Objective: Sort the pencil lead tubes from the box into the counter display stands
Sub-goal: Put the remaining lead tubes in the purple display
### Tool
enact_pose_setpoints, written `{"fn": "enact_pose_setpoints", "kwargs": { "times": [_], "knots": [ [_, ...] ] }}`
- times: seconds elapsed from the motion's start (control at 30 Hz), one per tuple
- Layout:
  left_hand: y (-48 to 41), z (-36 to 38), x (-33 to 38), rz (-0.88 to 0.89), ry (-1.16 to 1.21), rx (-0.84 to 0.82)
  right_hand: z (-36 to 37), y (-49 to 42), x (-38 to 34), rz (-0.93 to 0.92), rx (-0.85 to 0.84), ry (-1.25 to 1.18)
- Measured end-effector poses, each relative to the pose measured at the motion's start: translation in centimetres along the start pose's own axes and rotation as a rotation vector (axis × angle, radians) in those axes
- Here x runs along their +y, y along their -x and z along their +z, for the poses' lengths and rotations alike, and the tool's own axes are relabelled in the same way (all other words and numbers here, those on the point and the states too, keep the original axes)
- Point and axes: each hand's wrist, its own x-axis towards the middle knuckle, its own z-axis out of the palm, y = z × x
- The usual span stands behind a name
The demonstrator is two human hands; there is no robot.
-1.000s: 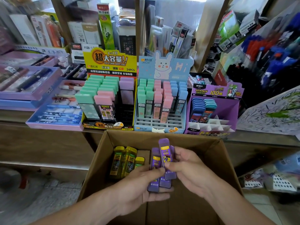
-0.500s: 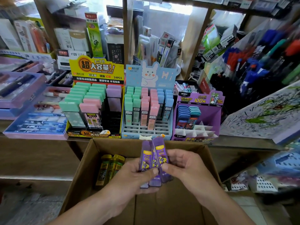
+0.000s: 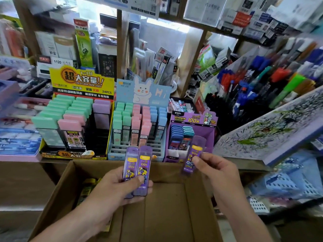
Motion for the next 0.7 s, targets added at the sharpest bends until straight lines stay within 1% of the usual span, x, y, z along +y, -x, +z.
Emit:
{"fn": "enact_pose_setpoints", "kwargs": {
  "times": [0.13, 0.23, 0.37, 0.57, 0.7],
  "knots": [
    [-0.1, 0.0, -0.1, -0.014, -0.012, -0.025, -1.5, -2.1, -1.0, -0.141, 0.089, 0.154],
    [-0.1, 0.1, -0.3, -0.033, -0.014, -0.023, -2.1, -3.6, -1.5, -0.261, 0.097, 0.295],
    [-0.1, 0.1, -0.5, -0.071, 0.002, 0.001, -2.0, -5.3, -2.4, -0.371, 0.113, 0.375],
    [-0.1, 0.1, -0.6, -0.079, -0.002, 0.007, -1.2, -7.2, -2.1, -0.386, 0.151, 0.575],
    [-0.1, 0.1, -0.6, -0.071, 0.003, -0.014, -0.5, -7.6, -1.3, -0.355, 0.171, 0.711]
  ]
}}
